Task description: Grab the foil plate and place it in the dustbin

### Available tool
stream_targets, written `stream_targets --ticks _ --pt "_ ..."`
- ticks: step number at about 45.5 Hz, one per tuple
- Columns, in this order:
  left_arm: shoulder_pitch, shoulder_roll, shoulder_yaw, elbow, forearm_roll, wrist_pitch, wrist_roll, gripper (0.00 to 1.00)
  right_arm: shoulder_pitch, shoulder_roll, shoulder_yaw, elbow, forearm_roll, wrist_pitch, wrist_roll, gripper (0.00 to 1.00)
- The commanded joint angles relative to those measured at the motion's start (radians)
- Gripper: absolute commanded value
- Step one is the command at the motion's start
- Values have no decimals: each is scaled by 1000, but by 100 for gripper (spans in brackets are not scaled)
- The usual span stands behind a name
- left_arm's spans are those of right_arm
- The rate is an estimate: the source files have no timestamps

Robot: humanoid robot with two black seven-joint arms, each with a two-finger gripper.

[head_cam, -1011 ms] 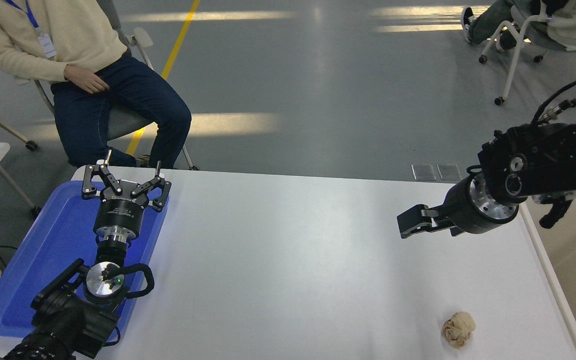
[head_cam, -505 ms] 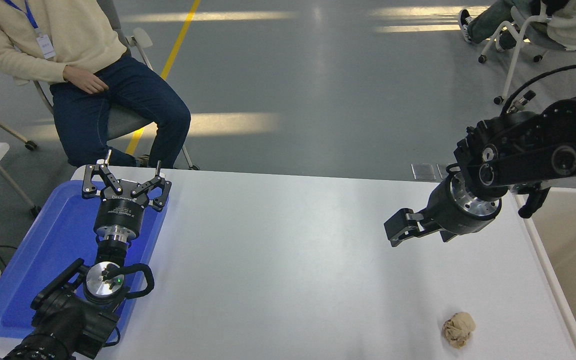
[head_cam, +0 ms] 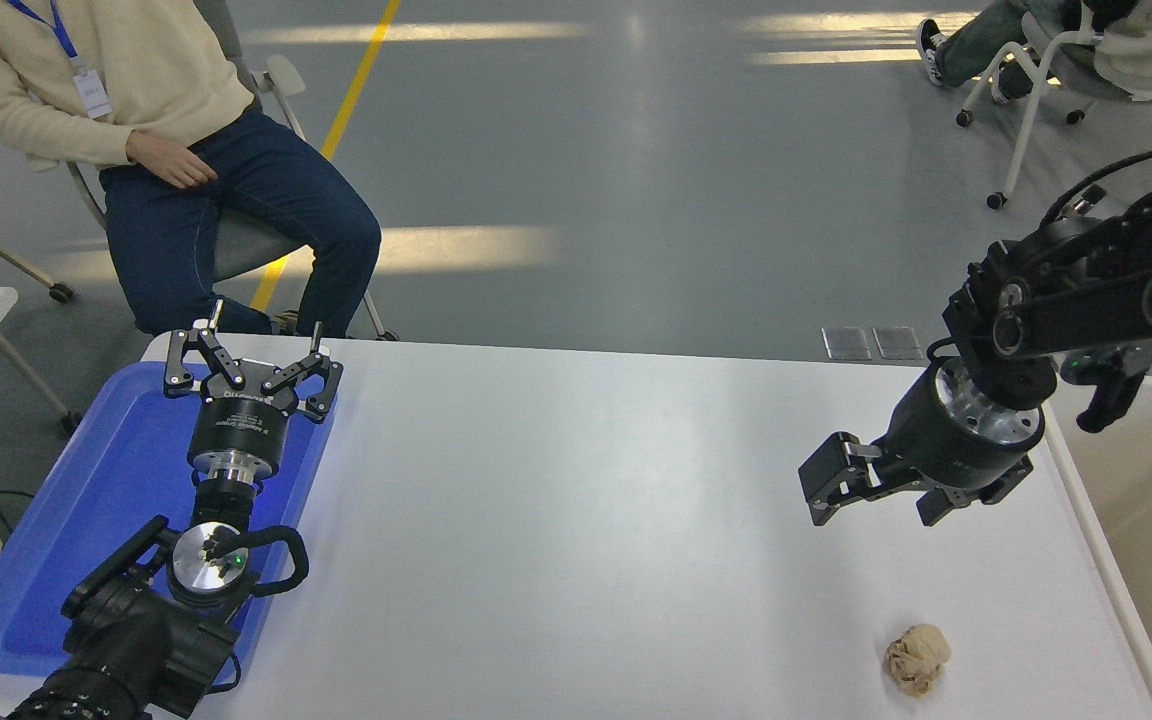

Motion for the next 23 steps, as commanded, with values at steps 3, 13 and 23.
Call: stream_targets --ticks 3,13,23 --pt "0 0 0 1 0 0 0 100 3 -28 -5 10 3 11 2 100" --pt "0 0 0 1 0 0 0 100 -10 -68 -16 8 -20 6 2 100" --pt "0 0 0 1 0 0 0 100 -28 -88 -16 8 -69 8 2 100"
